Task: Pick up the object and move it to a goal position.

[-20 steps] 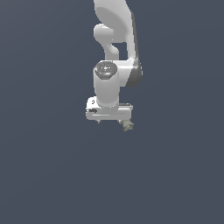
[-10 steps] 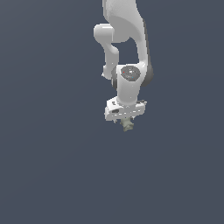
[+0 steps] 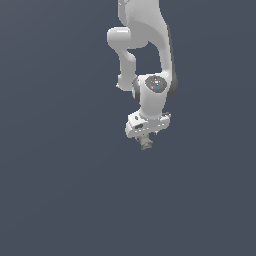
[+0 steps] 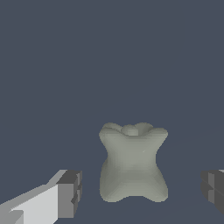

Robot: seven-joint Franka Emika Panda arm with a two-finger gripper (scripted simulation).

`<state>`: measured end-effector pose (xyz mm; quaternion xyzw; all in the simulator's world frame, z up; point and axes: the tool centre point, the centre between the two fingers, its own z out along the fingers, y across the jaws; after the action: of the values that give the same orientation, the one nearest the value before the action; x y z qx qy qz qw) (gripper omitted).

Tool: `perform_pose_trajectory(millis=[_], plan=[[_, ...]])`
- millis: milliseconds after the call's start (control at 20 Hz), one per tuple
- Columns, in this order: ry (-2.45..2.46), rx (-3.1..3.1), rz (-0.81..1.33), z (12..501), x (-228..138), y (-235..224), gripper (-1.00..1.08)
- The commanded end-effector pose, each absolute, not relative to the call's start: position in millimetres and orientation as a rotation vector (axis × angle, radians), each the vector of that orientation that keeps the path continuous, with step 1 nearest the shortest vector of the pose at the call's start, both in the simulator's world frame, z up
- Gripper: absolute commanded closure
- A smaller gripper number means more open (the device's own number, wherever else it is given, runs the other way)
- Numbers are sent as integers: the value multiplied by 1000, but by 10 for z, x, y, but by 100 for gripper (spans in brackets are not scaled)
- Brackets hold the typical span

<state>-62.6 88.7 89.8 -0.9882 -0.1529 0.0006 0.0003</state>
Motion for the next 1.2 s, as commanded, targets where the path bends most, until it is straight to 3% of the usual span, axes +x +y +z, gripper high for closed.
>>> perform_pose_trajectory(millis=[0,750,800,1150], plan=[[-479,-3104,2,873,-627,882,-92],[-488,-3103,0,396,-639,893,-92],[-488,-3103,0,396,-639,893,108],[-488,-3103,0,396,-639,893,108]])
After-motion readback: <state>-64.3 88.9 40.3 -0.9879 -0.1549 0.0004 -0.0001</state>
